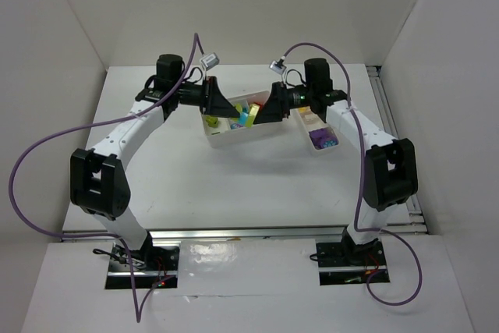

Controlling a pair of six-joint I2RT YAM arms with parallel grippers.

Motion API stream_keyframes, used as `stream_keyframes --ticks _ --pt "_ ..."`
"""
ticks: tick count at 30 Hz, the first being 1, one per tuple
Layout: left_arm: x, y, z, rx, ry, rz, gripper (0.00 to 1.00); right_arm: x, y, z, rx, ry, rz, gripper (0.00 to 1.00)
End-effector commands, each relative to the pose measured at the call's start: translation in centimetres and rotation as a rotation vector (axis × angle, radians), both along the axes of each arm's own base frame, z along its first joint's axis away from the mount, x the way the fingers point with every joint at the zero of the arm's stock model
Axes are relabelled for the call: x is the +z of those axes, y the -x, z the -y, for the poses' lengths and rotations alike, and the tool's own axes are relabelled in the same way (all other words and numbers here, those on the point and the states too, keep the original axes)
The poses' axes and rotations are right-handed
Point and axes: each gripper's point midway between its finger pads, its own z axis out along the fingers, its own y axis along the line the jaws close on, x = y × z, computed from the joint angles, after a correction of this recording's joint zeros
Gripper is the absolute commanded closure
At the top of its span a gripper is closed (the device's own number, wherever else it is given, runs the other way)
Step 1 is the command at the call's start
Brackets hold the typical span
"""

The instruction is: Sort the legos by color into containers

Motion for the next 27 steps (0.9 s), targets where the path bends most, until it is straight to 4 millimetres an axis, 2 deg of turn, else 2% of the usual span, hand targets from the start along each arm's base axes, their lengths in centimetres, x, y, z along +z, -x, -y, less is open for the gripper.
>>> stream_keyframes --ticks 1,3,5,7,10,14,17,20,21,22,25,27 --pt "-0.3 -0.7 -0.6 0.018 -0.005 0.031 1.00 2.5 0.9 -1.0 0.080 -0.050 0.082 0.22" --pt "-0.4 -1.0 -1.1 0.029 -0.005 0.040 1.00 1.9 1.1 -0.9 0.081 -0.043 0.065 0.21" --pt "-0.4 -1.7 -2.0 0.057 -0.006 0.040 1.00 2.3 1.2 -0.9 0.081 -0.046 0.073 0.19" --pt "-0.3 -1.9 -2.6 0.075 -0.006 0.041 1.00 2.2 1.4 -0.8 0.090 -0.047 0.068 0.13" --pt "-0.3 -2.4 -3.4 0.098 -0.006 0.041 1.00 2.0 1.4 -0.8 0.100 -0.049 0.058 0.10" --pt "-0.2 -2.2 -3.4 0.090 -0.002 0.041 1.00 1.8 1.2 -1.0 0.107 -0.052 0.049 0.07" --pt "-0.6 -1.9 -3.1 0.079 -0.004 0.030 1.00 2.0 0.9 -1.9 0.111 -0.048 0.053 0.07" --pt "-0.4 -1.6 -2.4 0.060 0.001 0.051 1.00 2.0 0.0 -2.5 0.094 -0.043 0.065 0.05" --pt "-0.7 -1.5 -2.4 0.060 -0.001 0.042 1.00 1.4 -0.5 -2.7 0.074 -0.028 0.032 0.03" --pt "-0.7 -1.3 -2.1 0.050 -0.001 0.042 1.00 1.9 -0.9 -2.8 0.063 -0.034 0.058 0.03" --pt "-0.6 -1.4 -2.1 0.052 0.001 0.042 1.00 1.7 -1.3 -3.4 0.056 -0.034 0.037 0.03" --pt "-1.0 -1.1 -1.8 0.042 -0.001 0.032 1.00 2.1 -1.3 -3.8 0.064 -0.047 0.056 0.07"
